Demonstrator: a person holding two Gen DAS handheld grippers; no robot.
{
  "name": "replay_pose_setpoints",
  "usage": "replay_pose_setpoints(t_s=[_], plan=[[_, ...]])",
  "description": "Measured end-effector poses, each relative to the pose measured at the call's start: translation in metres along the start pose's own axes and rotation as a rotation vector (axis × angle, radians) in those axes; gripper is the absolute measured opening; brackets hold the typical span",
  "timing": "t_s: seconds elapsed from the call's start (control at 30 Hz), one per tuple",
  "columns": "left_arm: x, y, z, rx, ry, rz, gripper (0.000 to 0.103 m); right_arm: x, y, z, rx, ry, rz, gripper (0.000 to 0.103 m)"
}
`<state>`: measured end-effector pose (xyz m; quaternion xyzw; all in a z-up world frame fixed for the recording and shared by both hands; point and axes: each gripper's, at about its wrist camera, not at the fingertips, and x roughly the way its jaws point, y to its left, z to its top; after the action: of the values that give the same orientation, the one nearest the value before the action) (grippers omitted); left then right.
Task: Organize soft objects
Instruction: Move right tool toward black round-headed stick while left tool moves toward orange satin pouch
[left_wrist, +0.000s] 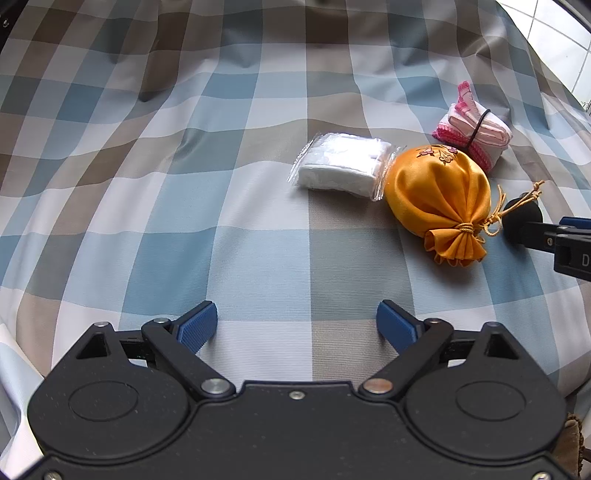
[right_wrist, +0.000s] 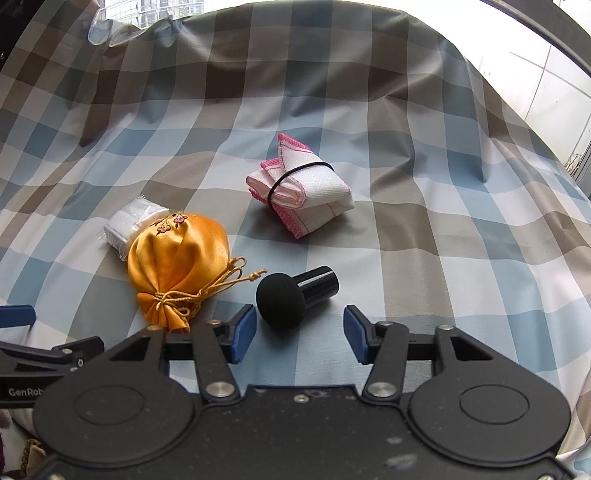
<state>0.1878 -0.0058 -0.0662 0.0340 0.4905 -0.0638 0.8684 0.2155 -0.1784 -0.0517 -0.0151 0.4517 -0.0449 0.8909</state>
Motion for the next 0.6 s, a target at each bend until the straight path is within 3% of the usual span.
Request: replay_pose_setpoints(t_s=[0.03,0.07,0.2,0.37,0.6], plan=[[0.0,0.0,0.0,-0.001,0.0,-0.001,0.091,-0.002,0.0,0.0,-0.006,-0.02,-0.017,0.072],[0.0,0.0,0.0,-0.001,0.001,-0.001,0.091,-0.002,-0.001,0.0,-0.018,-0.032,-0.035,0.076],[0.001,0.0,0.0,-0.004,0.002,-0.001,0.092,0.008,-0.008,0.002,-0.052,-0.019,-0.061,0.076],[0.0,0.0,0.0,-0.003,0.002,0.001,0.092,0.017,-0.011,0.009,-0.016,-0.011,-0.014,0.08],[0.001,-0.001,0.0,-0.002,0.003,0.009,0.095,0.038,0.001,0.013,-0.038,-0.007,-0.015,0.083]])
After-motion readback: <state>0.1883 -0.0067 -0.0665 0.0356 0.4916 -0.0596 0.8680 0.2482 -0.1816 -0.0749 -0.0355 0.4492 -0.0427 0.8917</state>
